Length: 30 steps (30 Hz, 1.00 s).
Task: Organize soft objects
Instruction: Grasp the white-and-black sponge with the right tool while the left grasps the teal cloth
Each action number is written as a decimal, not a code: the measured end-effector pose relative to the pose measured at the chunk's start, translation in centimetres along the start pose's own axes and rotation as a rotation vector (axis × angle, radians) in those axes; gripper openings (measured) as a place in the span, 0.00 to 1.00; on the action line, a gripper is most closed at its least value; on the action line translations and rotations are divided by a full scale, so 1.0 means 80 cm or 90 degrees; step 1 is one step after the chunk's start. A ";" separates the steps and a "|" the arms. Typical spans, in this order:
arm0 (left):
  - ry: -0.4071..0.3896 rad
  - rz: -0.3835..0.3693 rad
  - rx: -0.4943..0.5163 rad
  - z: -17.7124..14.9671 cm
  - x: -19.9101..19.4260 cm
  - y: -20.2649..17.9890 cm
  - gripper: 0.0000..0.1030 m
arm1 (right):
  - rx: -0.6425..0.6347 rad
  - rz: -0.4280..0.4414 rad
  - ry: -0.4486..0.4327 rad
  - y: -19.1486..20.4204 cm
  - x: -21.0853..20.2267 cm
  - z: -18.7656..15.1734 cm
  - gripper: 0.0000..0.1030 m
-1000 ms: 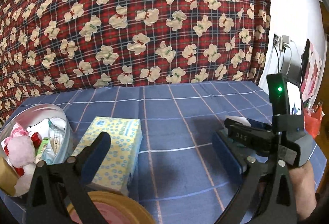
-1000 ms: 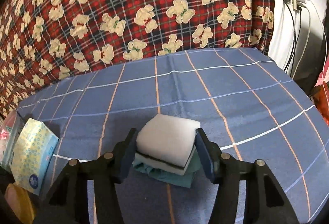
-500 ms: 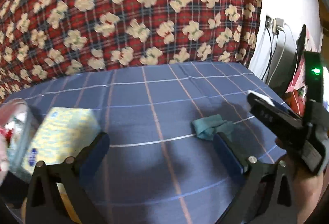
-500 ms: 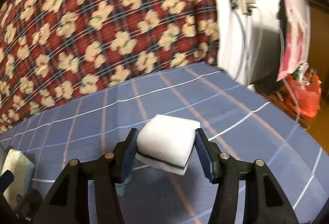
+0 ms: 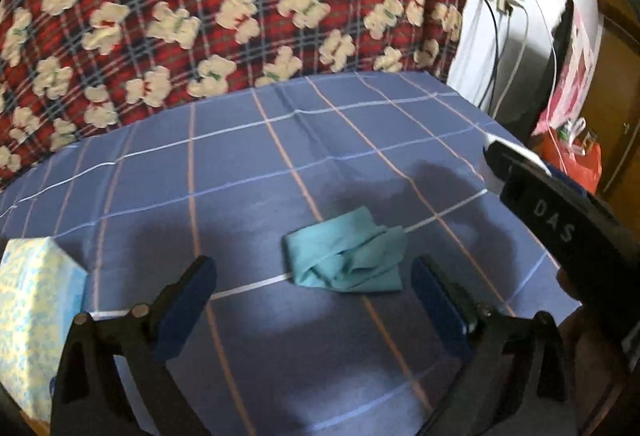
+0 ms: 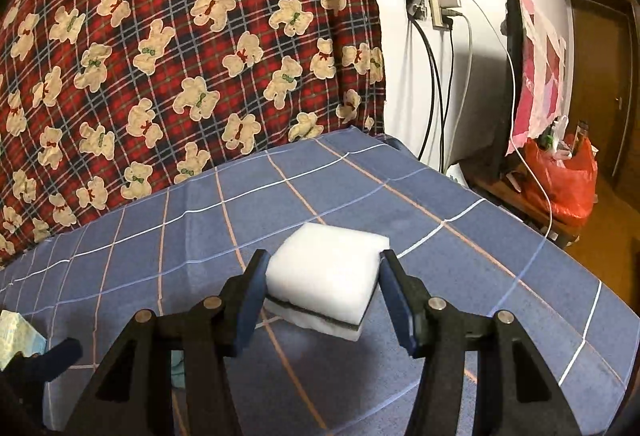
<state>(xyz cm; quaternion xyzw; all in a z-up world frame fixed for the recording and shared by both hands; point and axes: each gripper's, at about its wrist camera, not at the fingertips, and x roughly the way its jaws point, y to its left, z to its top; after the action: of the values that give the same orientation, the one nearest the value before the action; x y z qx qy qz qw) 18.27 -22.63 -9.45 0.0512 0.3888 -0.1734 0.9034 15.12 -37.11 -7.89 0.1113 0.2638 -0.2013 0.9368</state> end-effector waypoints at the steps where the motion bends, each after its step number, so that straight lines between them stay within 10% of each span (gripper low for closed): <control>1: 0.003 -0.006 0.001 0.002 0.003 -0.001 0.95 | -0.001 -0.001 0.000 0.000 0.000 0.000 0.56; 7: 0.032 -0.024 0.018 0.007 0.023 -0.014 0.95 | -0.023 -0.008 -0.005 0.007 -0.003 -0.001 0.56; 16: 0.062 -0.047 0.003 0.009 0.036 -0.006 0.63 | -0.042 -0.001 -0.019 0.016 -0.007 -0.001 0.56; 23: 0.053 -0.058 -0.026 0.005 0.035 0.011 0.19 | -0.052 0.007 -0.034 0.022 -0.012 -0.001 0.56; 30: 0.026 -0.073 -0.040 -0.004 0.020 0.021 0.12 | -0.050 0.012 -0.044 0.023 -0.014 -0.001 0.56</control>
<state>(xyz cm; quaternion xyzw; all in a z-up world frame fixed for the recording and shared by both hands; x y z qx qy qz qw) 19.69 -21.39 -10.89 0.0041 0.4145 -0.2119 0.8850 15.00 -35.10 -7.15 0.0698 0.2378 -0.1854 0.9509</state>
